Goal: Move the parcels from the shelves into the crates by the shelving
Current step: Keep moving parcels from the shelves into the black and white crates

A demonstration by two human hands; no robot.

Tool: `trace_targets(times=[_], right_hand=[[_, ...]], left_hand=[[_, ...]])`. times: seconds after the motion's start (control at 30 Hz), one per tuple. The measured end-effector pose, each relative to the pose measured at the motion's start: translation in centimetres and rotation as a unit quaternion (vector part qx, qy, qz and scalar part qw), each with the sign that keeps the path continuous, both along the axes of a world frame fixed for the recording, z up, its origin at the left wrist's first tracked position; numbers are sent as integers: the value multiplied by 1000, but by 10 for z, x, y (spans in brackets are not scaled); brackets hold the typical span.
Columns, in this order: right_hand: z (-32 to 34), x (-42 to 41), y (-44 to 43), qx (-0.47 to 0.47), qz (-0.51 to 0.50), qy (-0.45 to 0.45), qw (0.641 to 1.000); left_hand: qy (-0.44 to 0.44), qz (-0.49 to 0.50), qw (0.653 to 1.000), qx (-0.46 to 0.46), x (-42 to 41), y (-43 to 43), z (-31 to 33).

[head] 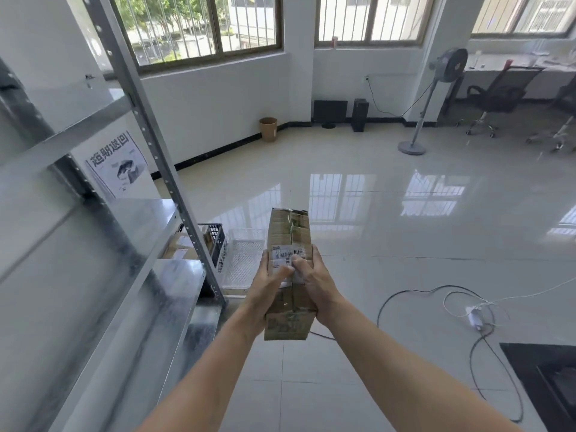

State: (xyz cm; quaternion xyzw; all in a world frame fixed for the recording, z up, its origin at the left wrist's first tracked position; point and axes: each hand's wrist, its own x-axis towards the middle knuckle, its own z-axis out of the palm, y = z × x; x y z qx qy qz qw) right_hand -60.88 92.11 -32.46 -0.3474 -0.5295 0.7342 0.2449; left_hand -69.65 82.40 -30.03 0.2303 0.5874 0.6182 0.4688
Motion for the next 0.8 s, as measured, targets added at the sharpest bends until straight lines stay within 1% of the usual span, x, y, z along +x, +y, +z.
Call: trace_targets(times=[0.23, 0.33, 0.5, 0.6, 0.8], right_hand=[[-29, -68, 82, -7, 0, -35, 999], [-40, -98, 128, -3, 19, -34, 999], [-52, -138, 216, -18, 51, -17, 998], [-52, -160, 265, -30, 73, -13, 997], [-41, -201, 339, -22, 128, 10, 992]], left_hand=[[73, 19, 997, -28, -62, 81, -16], [81, 33, 996, -33, -87, 127, -27], [68, 62, 995, -34, -120, 209, -36], [52, 94, 994, -35, -135, 252, -31], [61, 147, 987, -37, -173, 323, -27]])
